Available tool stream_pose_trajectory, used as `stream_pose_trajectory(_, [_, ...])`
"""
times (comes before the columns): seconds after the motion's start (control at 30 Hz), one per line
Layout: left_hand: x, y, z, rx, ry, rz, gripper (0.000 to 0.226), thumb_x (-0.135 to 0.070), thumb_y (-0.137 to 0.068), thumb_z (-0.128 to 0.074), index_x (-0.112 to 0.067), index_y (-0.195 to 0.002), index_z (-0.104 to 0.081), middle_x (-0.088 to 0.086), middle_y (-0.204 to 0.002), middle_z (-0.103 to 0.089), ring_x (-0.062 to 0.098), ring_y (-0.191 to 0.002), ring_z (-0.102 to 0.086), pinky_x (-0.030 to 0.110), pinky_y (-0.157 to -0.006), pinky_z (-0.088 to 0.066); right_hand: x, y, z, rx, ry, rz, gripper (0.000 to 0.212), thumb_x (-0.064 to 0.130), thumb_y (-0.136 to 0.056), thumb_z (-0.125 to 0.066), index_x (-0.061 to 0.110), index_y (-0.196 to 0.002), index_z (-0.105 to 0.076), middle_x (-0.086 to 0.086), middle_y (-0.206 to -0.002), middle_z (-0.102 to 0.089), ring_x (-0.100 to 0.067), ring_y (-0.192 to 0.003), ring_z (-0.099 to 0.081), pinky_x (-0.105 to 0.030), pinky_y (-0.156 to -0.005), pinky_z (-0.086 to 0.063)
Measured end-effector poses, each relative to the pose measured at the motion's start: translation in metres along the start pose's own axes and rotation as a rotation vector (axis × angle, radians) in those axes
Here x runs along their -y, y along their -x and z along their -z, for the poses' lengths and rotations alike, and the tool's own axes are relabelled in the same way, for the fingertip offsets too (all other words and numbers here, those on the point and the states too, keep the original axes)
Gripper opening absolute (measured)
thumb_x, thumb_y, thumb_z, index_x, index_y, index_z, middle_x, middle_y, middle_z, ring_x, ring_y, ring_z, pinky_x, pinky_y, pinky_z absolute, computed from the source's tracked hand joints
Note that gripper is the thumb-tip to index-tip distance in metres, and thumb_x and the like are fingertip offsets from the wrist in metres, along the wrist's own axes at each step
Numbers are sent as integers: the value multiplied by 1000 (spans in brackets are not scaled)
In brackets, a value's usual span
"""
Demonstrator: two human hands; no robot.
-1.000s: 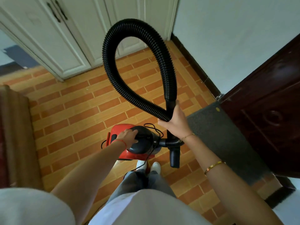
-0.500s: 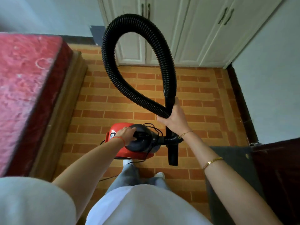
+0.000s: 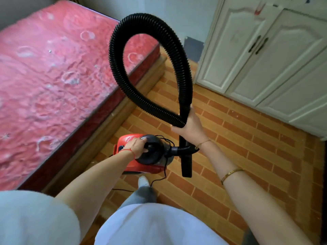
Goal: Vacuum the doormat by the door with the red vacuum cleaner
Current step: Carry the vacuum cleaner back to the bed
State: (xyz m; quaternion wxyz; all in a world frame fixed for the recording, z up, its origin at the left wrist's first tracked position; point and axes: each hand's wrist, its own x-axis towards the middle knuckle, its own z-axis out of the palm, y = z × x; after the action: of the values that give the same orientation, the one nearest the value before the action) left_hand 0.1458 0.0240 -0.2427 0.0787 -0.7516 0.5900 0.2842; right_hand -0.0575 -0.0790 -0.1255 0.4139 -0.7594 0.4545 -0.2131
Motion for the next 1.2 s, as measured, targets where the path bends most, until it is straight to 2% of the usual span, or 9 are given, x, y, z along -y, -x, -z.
stream_pose_trajectory(0.1, [45,-8,13,-3,74,81,50,-32,-90,-61,-18,-135,-46,16,-126,-55,34,-115,-53,42,-95,-45,25,-45,-34,79,9,55,59,22,-71,-78,25,-111,-35,8,-84,-52,-2,-73,-54,-24,-59,-46])
stream_pose_trajectory(0.2, [87,-14,23,-22,133,155,47,-33,-90,-62,-17,-132,-48,16,-126,-56,35,-114,-54,42,-93,-46,45,-86,-69,155,32,104,55,28,-68,-77,21,-108,-38,3,-83,-54,-11,-72,-58,-42,-64,-55])
stream_pose_trajectory(0.27, [111,-18,28,-34,162,206,44,-30,-91,-61,-14,-130,-49,17,-125,-56,35,-114,-53,42,-92,-46,57,-112,-92,218,42,135,56,30,-67,-75,22,-108,-38,0,-84,-56,-14,-74,-60,-46,-67,-55])
stream_pose_trajectory(0.47, [172,-34,35,-66,279,356,38,-29,-91,-60,-11,-123,-51,18,-122,-58,36,-114,-53,42,-89,-46,86,-189,-156,399,21,232,56,24,-67,-77,18,-105,-37,-6,-86,-58,-16,-75,-61,-39,-65,-53])
stream_pose_trajectory(0.8, [243,-92,26,-50,457,595,29,-30,-94,-55,-10,-113,-48,18,-114,-58,36,-110,-52,42,-83,-43,104,-318,-263,693,61,307,57,14,-71,-79,20,-106,-34,0,-88,-57,-8,-73,-58,-23,-60,-47])
stream_pose_trajectory(0.9, [263,-120,12,-59,502,636,29,-30,-94,-55,-9,-114,-48,17,-113,-58,36,-109,-52,43,-83,-43,91,-353,-297,730,62,314,57,14,-72,-78,19,-109,-35,3,-85,-55,-12,-74,-59,-32,-62,-50])
stream_pose_trajectory(1.0, [282,-150,-10,-71,541,667,30,-29,-94,-56,-9,-115,-48,17,-114,-58,36,-110,-51,44,-86,-41,75,-381,-333,756,65,323,60,14,-72,-77,15,-115,-36,-3,-88,-57,-21,-79,-61,-37,-67,-52])
stream_pose_trajectory(1.1, [300,-180,-36,-68,567,695,32,-28,-94,-56,-9,-118,-49,16,-115,-58,36,-111,-51,44,-88,-40,54,-403,-369,798,71,317,56,12,-70,-77,11,-110,-37,-13,-91,-57,-27,-80,-60,-40,-68,-51])
stream_pose_trajectory(1.2, [322,-214,-69,-77,593,713,33,-28,-94,-55,-9,-120,-48,16,-115,-58,35,-110,-51,43,-88,-40,24,-423,-411,863,88,348,56,15,-67,-77,13,-107,-37,-11,-89,-56,-25,-77,-60,-45,-67,-51])
